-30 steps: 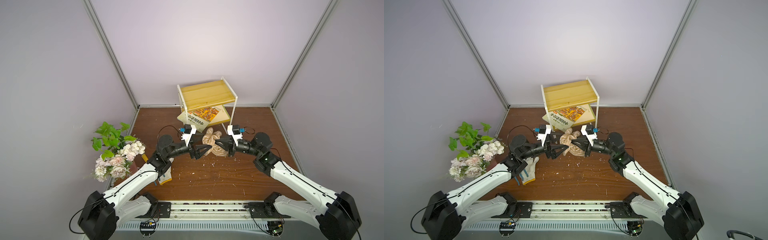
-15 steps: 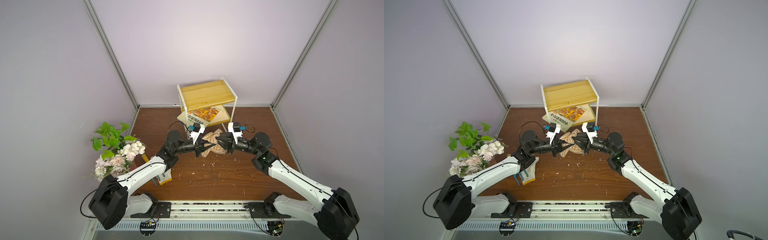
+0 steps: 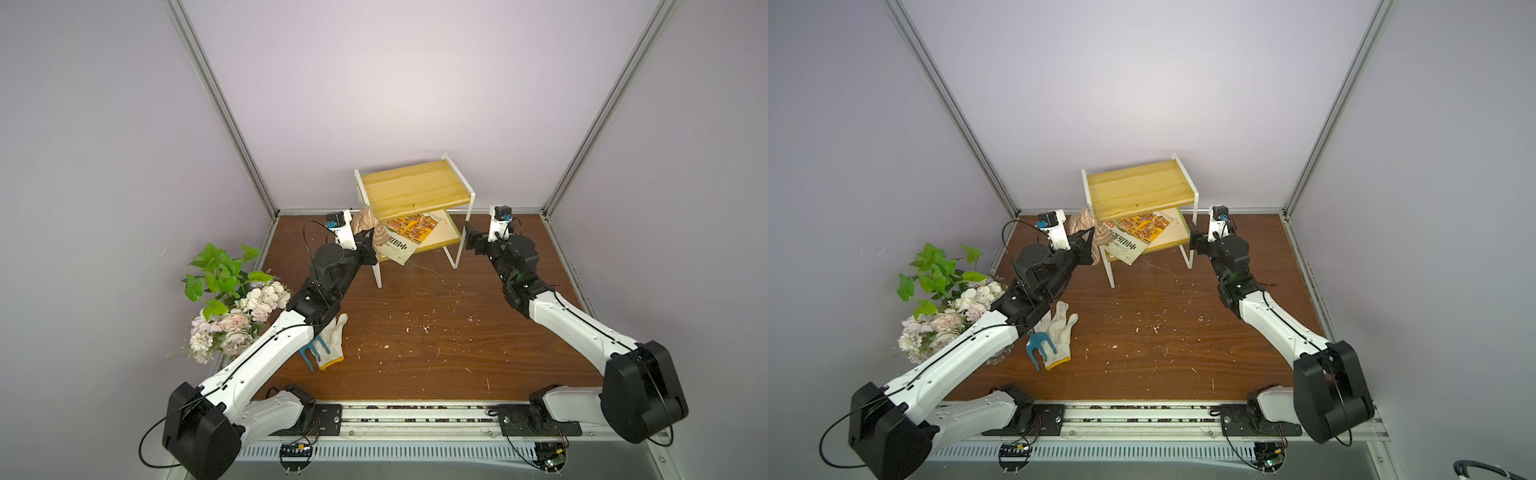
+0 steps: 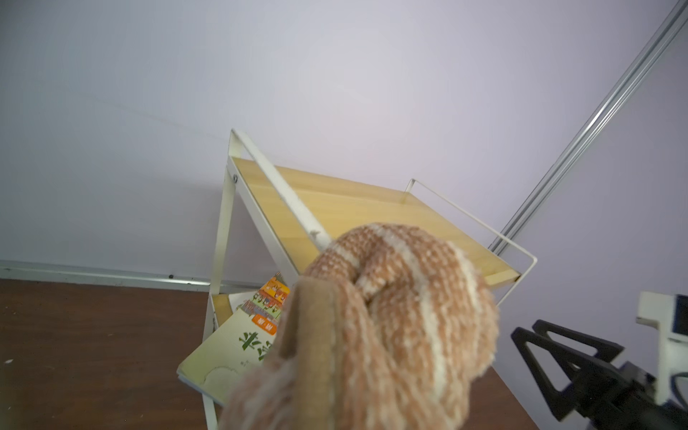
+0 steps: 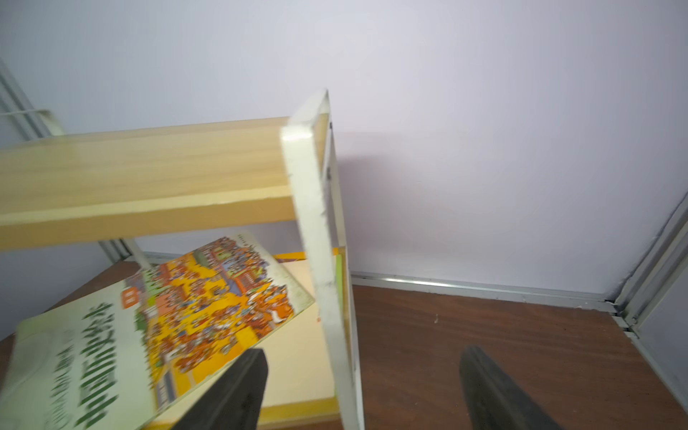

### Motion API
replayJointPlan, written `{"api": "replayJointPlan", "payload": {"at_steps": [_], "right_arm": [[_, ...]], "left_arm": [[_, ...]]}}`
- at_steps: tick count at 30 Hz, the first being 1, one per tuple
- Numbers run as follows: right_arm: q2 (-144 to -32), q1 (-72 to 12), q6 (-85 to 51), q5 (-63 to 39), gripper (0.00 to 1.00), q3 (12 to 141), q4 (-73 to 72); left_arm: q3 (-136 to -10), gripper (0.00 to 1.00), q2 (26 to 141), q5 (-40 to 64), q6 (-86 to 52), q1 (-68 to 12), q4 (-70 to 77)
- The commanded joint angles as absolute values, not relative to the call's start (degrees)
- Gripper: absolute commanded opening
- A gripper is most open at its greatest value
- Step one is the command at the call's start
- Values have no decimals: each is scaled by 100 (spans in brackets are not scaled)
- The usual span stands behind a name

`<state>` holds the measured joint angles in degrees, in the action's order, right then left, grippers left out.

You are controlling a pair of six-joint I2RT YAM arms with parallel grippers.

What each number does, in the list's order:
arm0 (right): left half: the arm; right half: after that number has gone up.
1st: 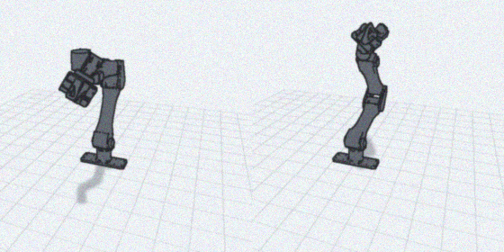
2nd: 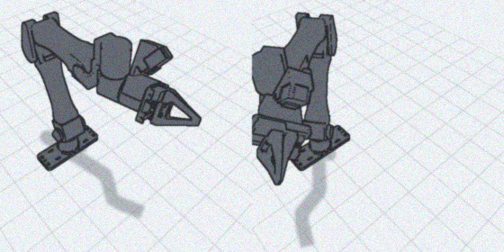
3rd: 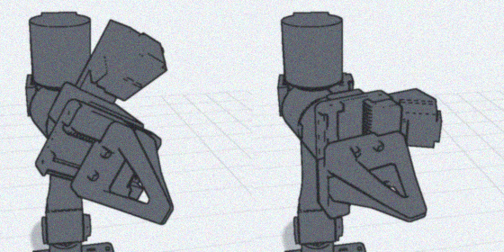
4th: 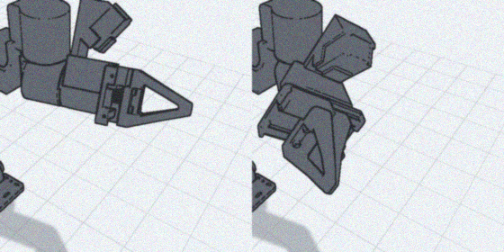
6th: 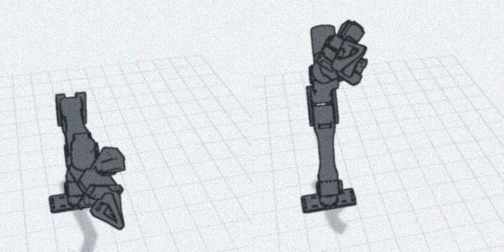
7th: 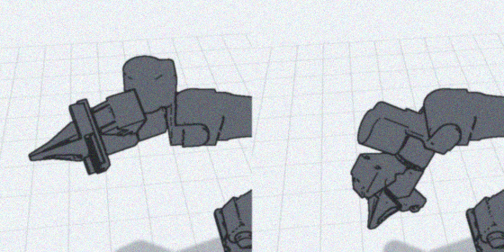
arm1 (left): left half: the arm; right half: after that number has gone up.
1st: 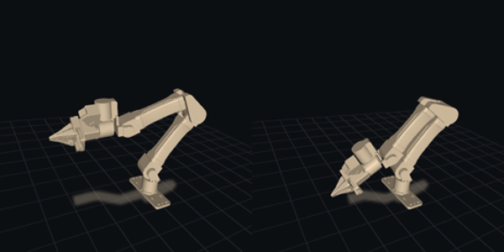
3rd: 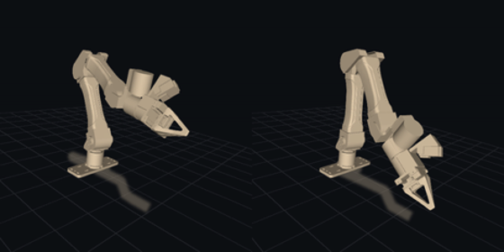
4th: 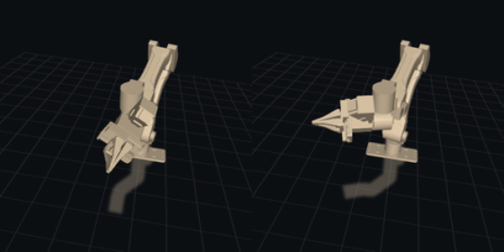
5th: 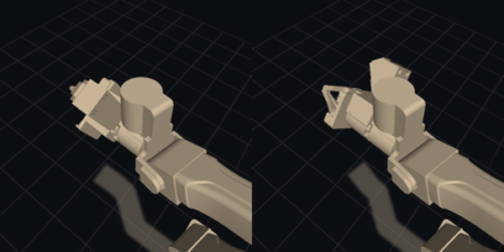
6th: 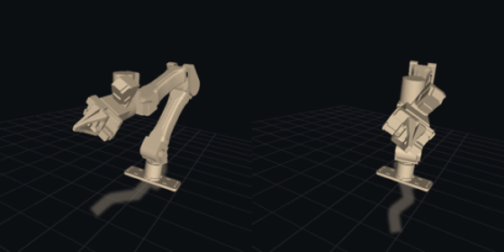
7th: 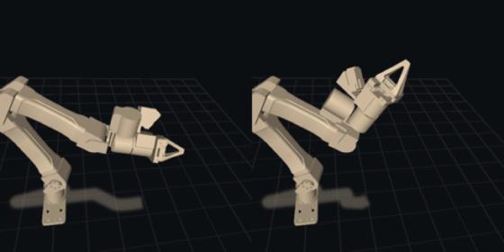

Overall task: Wipe the bookshelf clean with a cloth
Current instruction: Adjust the shelf at the center of the board.

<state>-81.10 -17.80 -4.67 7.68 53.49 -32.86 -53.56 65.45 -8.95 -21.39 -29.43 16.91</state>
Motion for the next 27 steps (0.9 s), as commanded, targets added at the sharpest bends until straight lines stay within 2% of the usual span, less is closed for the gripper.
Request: {"api": "replayJointPlan", "payload": {"at_steps": [1, 3, 5, 11, 16, 20, 25, 27], "right_arm": [[-8559, -1538, -289, -248, 83, 5958, -3742], [-8931, -1381, -233, -1164, 81, 6217, -3999], [-9169, -1329, -126, -1557, 76, 6400, -4147], [-8966, -1328, 0, -1625, 23, 6107, -4215], [-8247, -1474, 26, -1498, 0, 5446, -4214], [-7728, -1628, 61, -1279, 0, 5159, -3913], [-7470, -1660, -117, -1091, 0, 4952, -3699], [-7534, -1661, -144, -1009, 0, 4955, -3613]], "left_arm": [[-5641, 0, 6754, -908, -2114, -2874, 1639], [-5672, 0, 6822, -916, -2175, -2866, 1591], [-5654, 0, 6806, -954, -2219, -2857, 1530], [-5510, 0, 6655, -1089, -2237, -2785, 1392], [-5571, 0, 6646, -618, -2519, -2437, 1121], [-5582, 0, 6659, 221, -2823, -2003, 1068], [-5718, 0, 6976, 678, -2843, -1942, 969], [-5278, 0, 6933, 1109, -3168, -1942, 1286]]}}
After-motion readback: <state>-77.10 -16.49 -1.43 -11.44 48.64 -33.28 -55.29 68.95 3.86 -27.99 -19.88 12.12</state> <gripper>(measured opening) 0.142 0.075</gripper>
